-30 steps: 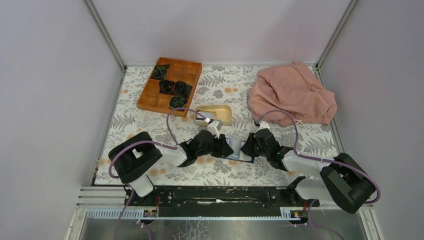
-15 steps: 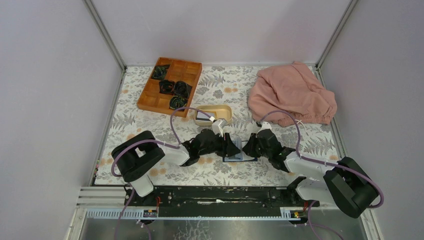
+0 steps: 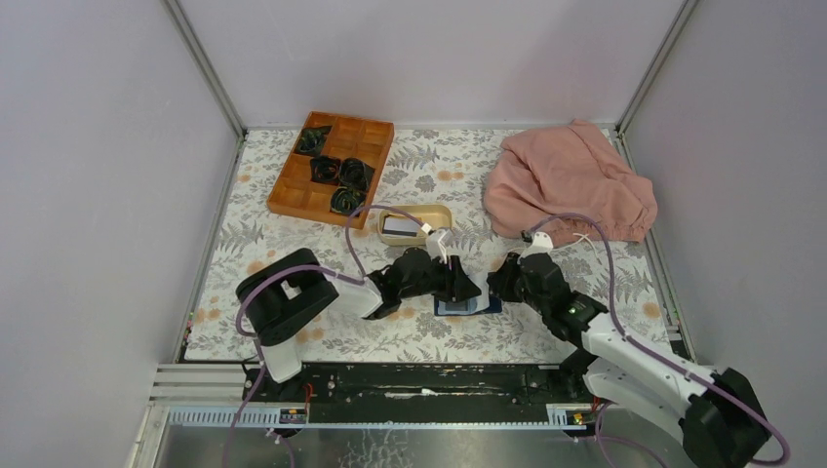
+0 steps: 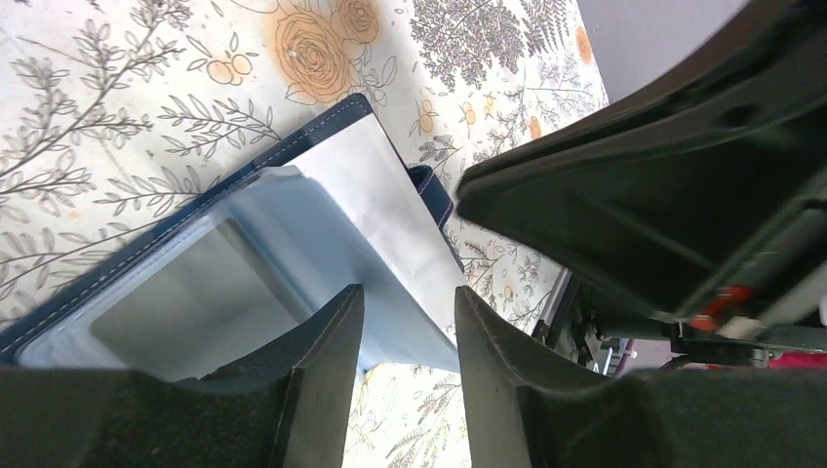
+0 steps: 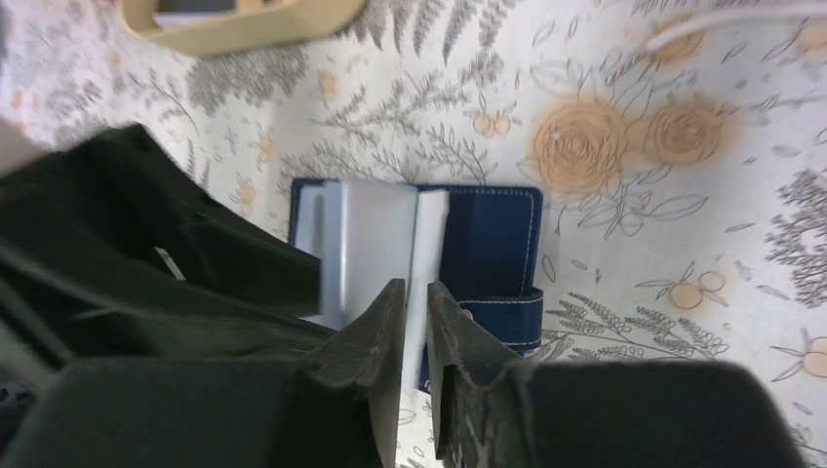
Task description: Take the credit cards out of the card holder
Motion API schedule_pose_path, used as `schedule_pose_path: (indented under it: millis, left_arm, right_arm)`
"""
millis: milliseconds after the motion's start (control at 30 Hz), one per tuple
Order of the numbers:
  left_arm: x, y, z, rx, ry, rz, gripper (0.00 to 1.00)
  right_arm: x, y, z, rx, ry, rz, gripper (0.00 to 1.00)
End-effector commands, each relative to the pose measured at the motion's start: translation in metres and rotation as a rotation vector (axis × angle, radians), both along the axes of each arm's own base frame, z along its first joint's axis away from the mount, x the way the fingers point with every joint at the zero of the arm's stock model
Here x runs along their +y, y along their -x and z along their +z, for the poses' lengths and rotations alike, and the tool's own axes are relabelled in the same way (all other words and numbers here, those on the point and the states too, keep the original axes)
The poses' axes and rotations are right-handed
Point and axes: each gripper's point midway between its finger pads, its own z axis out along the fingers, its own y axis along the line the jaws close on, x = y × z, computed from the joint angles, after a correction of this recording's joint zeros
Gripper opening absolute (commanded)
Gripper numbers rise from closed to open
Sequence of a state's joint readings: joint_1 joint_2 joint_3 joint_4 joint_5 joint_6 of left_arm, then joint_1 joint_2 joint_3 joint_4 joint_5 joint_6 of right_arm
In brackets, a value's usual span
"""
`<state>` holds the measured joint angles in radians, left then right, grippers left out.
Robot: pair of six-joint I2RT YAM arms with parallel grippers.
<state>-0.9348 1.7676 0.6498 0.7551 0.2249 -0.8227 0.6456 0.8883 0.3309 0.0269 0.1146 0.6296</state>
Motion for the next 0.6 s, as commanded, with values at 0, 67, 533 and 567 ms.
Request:
schedule_pose_path:
  millis: [0,67,533,567]
  left_arm:
    - [-0.02,0.0,0.011,-0.015,0.069,-0.038,0.47]
    - [-0.027,0.001,0.012,-0.015,0.075,-0.05,0.47]
    - [-0.035,0.008,-0.013,0.024,0.074,-0.072,0.77]
    - [-0.033,0.007,-0.008,0.011,0.079,-0.065,0.79]
  right_arm:
    - [-0.015,-0.013,0.041,-0.11,0.023,-0.066,0.22]
    - [-0.016,-0.012,0.046,-0.118,0.031,-0.057,0.22]
    - [0.019,-0.015,0.066,-0.125,-0.075,0.078,0.25]
    - [0.02,-0.016,0.066,-0.125,-0.078,0.08,0.25]
